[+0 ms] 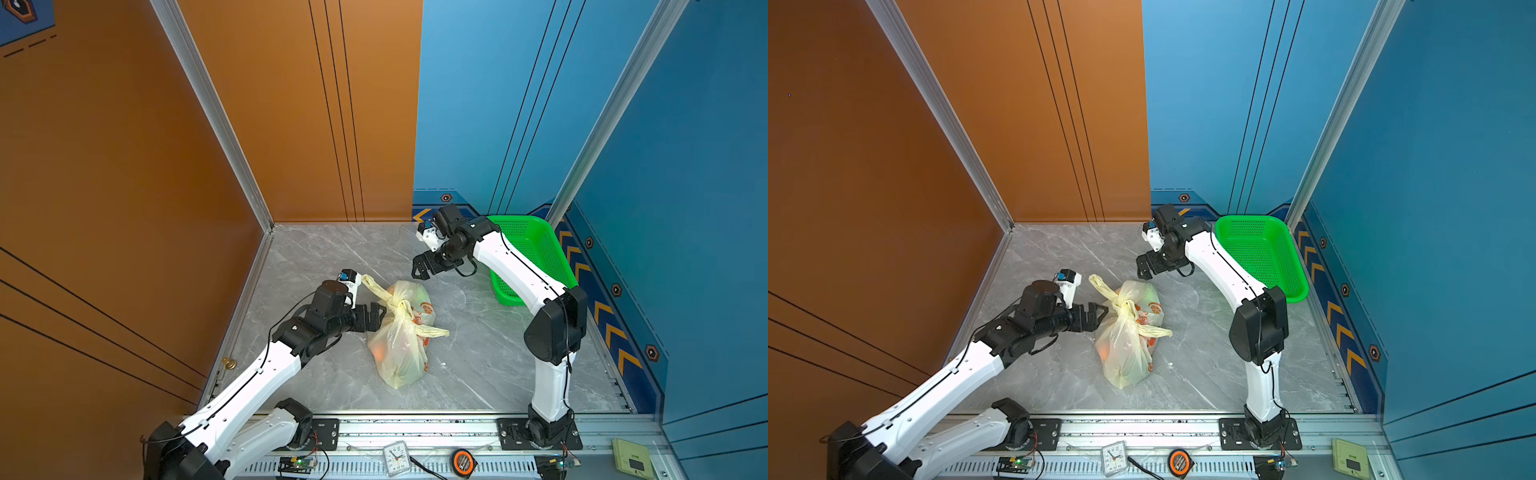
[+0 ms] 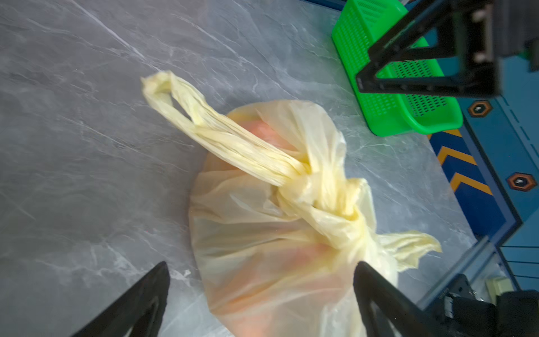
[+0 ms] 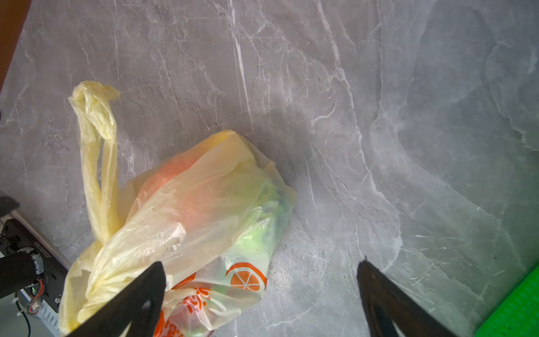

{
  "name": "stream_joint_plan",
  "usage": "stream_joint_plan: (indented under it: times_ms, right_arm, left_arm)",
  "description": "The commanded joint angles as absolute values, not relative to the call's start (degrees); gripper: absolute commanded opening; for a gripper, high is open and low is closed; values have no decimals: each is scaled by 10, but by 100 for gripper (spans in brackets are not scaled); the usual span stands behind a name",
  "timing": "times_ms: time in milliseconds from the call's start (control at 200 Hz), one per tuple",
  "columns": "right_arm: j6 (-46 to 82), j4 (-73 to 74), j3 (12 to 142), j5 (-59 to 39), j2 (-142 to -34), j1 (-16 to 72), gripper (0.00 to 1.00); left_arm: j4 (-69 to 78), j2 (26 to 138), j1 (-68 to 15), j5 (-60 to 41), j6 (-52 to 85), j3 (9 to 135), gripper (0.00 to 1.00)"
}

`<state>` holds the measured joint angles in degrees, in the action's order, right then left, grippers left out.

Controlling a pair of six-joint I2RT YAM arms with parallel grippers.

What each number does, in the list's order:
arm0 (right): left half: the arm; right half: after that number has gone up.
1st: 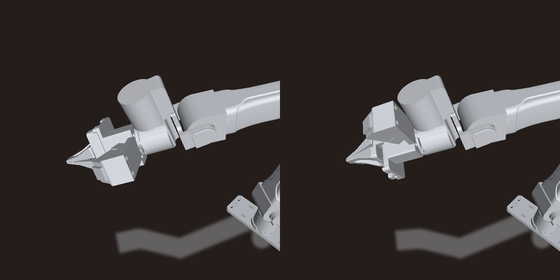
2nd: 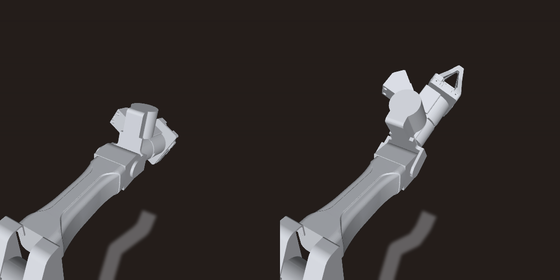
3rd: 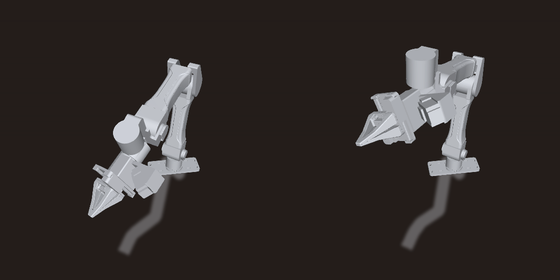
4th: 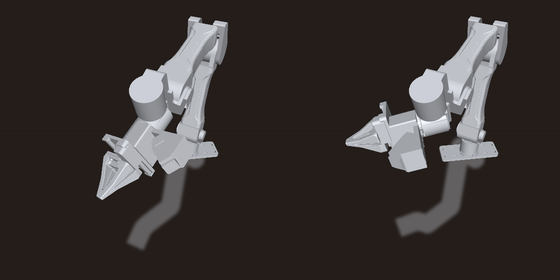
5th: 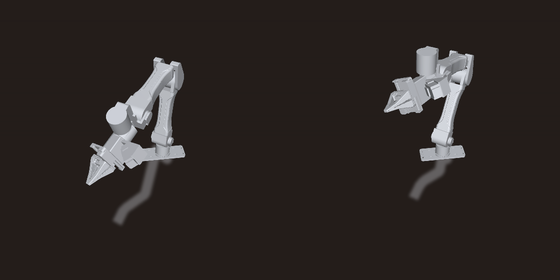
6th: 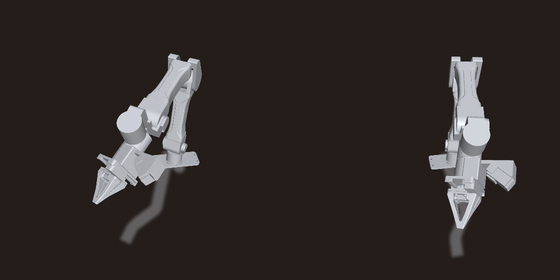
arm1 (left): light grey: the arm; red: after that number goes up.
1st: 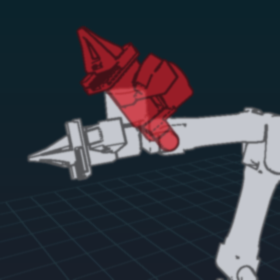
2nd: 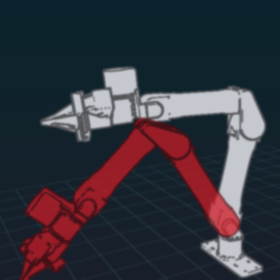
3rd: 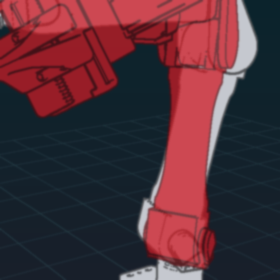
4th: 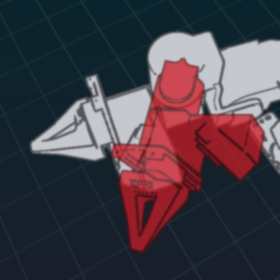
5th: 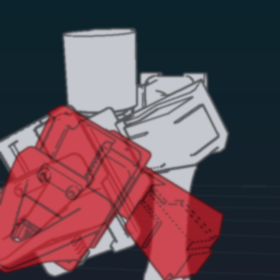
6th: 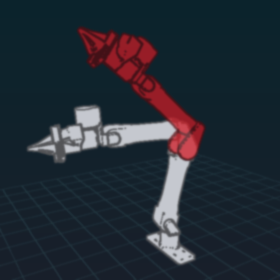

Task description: Untie the knot of the plastic bag and take out the fruit

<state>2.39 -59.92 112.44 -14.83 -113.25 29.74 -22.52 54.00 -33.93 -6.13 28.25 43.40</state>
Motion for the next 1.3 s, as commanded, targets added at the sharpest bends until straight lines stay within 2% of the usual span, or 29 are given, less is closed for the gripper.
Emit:
stream_joint_plan:
  times_ms: [0, 195, 335, 651, 731, 786, 941, 1091, 1171, 1297]
  right_arm:
    - [39, -618, 1131, -146, -1128, 299, 100]
    - [54, -614, 1107, -126, -1110, 292, 100]
    - [65, -593, 1077, -131, -1087, 285, 100]
    - [74, -578, 1069, -157, -1084, 277, 100]
    - [77, -578, 1080, -176, -1096, 278, 100]
    - [80, -578, 1091, -188, -1107, 282, 100]
    - [101, -577, 1118, -220, -1136, 297, 100]
    - [134, -579, 1149, -236, -1167, 328, 100]
    - [159, -578, 1164, -238, -1185, 337, 98]
    - [200, -582, 1175, -242, -1223, 340, 93]
  left_arm:
    - [-295, 506, -416, -4, 361, 415, 98]
    - [-320, 490, -585, 116, 446, 408, 100]
    - [-303, 539, -657, 187, 477, 413, 98]
    - [-276, 676, -694, 263, 510, 433, 99]
    - [-275, 699, -694, 272, 513, 436, 88]
    - [-273, 712, -693, 276, 508, 440, 71]
    - [-248, 725, -679, 275, 484, 438, 42]
    - [-239, 717, -666, 266, 473, 433, 10]
    - [-239, 711, -663, 265, 469, 429, 0]
    - [-240, 706, -655, 259, 459, 425, 0]
